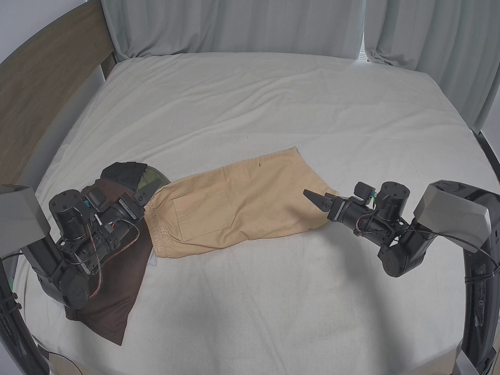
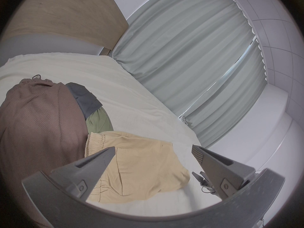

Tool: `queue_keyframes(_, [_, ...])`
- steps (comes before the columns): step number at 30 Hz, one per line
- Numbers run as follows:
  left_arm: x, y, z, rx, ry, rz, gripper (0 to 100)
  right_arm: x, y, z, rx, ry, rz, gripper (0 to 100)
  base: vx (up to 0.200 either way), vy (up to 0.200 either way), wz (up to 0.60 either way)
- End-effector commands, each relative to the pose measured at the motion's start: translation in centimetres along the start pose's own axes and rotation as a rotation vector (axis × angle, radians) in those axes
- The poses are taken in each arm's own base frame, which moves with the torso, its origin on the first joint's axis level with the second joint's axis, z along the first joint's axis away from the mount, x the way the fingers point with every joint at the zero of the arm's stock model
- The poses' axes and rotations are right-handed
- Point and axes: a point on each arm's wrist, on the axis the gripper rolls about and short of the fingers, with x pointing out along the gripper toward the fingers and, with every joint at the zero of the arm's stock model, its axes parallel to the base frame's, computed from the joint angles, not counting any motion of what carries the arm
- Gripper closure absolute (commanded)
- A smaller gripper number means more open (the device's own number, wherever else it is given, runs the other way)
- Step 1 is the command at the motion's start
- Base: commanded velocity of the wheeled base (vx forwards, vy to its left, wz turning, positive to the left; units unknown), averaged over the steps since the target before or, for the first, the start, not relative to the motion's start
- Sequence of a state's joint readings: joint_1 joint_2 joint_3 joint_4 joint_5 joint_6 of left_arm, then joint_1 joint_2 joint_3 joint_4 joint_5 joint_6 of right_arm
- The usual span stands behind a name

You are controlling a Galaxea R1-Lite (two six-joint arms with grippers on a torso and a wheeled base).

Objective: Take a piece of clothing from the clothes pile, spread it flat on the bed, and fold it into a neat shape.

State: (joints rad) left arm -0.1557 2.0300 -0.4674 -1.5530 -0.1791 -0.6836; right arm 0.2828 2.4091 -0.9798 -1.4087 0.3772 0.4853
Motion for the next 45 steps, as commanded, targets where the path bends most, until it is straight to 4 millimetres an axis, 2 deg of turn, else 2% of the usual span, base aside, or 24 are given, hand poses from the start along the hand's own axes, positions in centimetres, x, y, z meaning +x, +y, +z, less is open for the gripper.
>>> queue_keyframes(1, [0.5,0.4,0.1,0.020,-0.015,0.011,0,-0.2,-0.3,-0.4,0.009,0.020,-0.015,0,0.000,0.000,0.00])
queue_keyframes(4, [0.9,1.2,-0.1,0.077,-0.019,0.048,0,-0.5,-0.5,-0.8,0.017,0.036,-0.025,0,0.000,0.000,0.00])
queue_keyframes(7, [0.3,1.6,-0.6,0.097,0.009,0.064,0,-0.4,-0.5,-1.2,0.022,0.051,-0.027,0,0.000,0.000,0.00])
queue_keyframes(12, [0.1,1.9,-0.9,0.146,0.030,0.073,0,-0.3,-0.6,-1.7,0.034,0.075,-0.054,0,0.000,0.000,0.00])
queue_keyframes(14, [0.2,2.1,-1.1,0.174,0.036,0.082,0,-0.2,-1.0,-2.5,0.044,0.096,-0.070,0,0.000,0.000,0.00])
queue_keyframes(28, [0.3,2.5,-1.6,0.172,0.051,0.092,0,-0.1,-1.4,-4.3,0.063,0.148,-0.087,0,0.000,0.000,0.00])
queue_keyframes(38, [0.5,2.9,-1.9,0.171,0.061,0.102,0,-1.4,-0.7,-5.7,0.081,0.235,-0.111,0,0.000,0.000,0.00])
queue_keyframes(45, [0.4,2.9,-1.9,0.171,0.061,0.102,0,-0.2,-1.2,-5.8,0.070,0.199,-0.092,0,0.000,0.000,0.00])
